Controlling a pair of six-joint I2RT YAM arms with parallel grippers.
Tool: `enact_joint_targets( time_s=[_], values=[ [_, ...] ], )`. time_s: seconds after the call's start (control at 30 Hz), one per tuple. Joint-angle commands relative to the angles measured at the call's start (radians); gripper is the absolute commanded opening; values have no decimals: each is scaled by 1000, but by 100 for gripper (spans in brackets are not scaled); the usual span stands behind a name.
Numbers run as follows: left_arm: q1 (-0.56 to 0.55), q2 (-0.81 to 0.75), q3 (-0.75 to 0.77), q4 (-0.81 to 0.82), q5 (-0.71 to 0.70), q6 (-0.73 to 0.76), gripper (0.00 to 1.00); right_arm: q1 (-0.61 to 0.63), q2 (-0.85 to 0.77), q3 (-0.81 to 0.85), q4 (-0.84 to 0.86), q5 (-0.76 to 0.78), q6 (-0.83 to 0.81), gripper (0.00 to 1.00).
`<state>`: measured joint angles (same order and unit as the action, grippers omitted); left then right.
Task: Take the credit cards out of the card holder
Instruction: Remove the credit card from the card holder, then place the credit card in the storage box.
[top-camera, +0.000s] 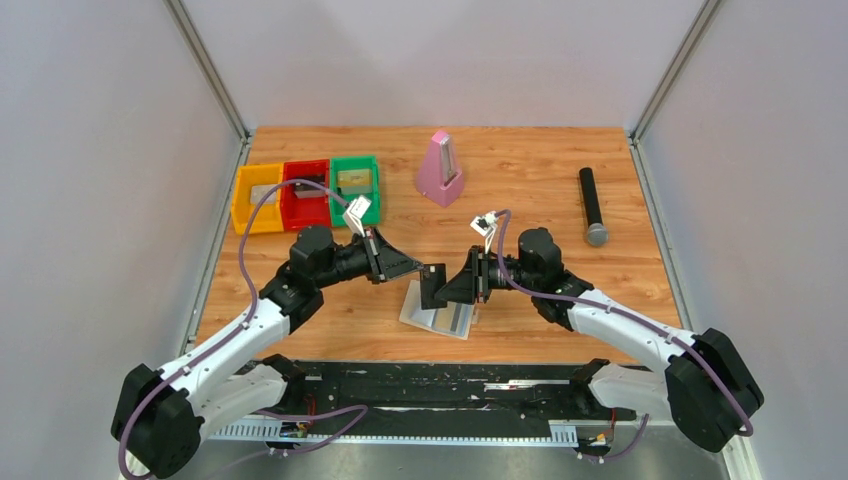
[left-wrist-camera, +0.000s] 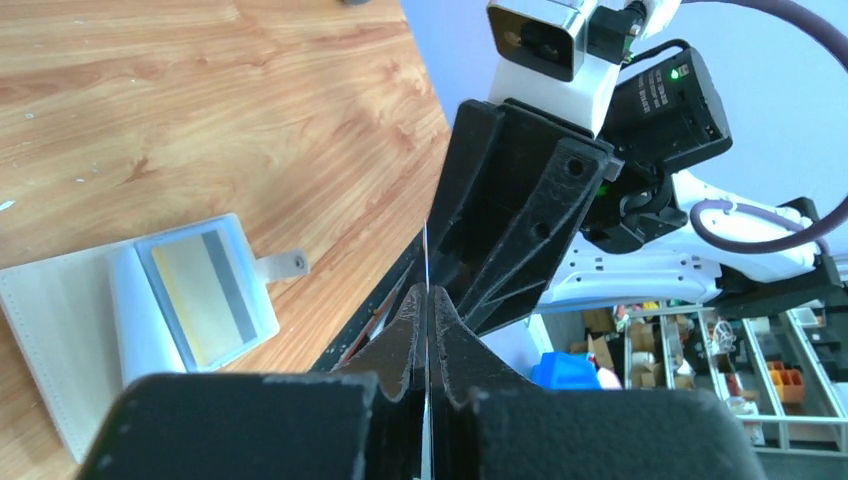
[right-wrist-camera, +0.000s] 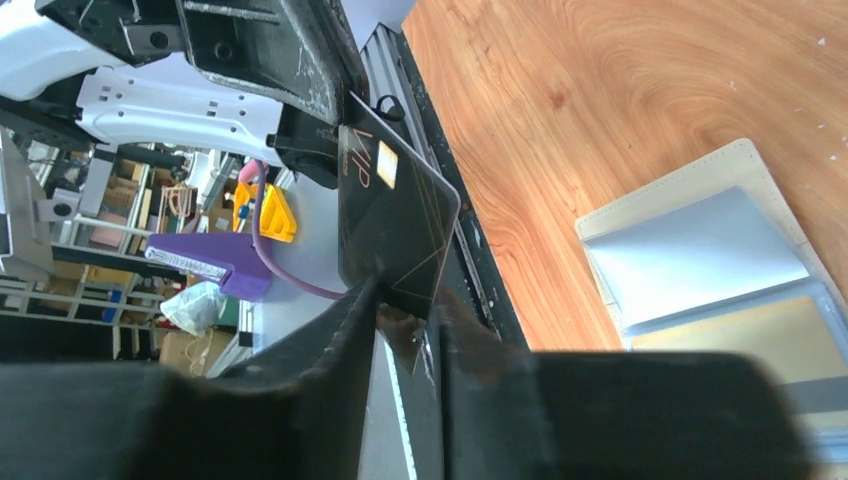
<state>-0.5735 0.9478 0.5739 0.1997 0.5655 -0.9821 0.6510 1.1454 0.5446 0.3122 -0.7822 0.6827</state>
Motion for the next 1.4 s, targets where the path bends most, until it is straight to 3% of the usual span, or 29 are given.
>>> enact_joint_targets(
  time_s=[0.0, 0.1, 0.17, 0.23, 0.37, 0.5, 0.97, 1.1, 1.2, 1.37],
  values=[
    [4, -19, -12, 111, -20, -60, 0, -4, -5, 11, 89, -35, 17, 17],
    [4, -22, -3, 87, -2, -34, 6, -11, -15, 16, 45, -54, -26, 2],
    [3, -26, 19, 31, 17, 5, 25, -24, -23, 19, 15, -79, -73, 0],
    [3, -29, 53, -40, 47, 58, 36, -41, -21, 29, -13, -139, -109, 0],
    [4, -19, 132, -198, 116, 190, 46, -48, -14, 70, -91, -245, -188, 0],
    [4, 2, 206, -322, 165, 284, 48, -48, 0, 102, -131, -315, -225, 0],
    [4, 107, 259, -373, 345, 397, 44, -48, 38, 126, -130, -375, -232, 0],
    [3, 117, 260, -393, 358, 414, 27, -48, 50, 132, -124, -374, -227, 0],
    [4, 114, 259, -400, 347, 416, 2, -48, 55, 132, -124, -368, -226, 3],
    [4, 101, 264, -403, 268, 404, 0, -50, 19, 133, -156, -255, -216, 20]
  ],
)
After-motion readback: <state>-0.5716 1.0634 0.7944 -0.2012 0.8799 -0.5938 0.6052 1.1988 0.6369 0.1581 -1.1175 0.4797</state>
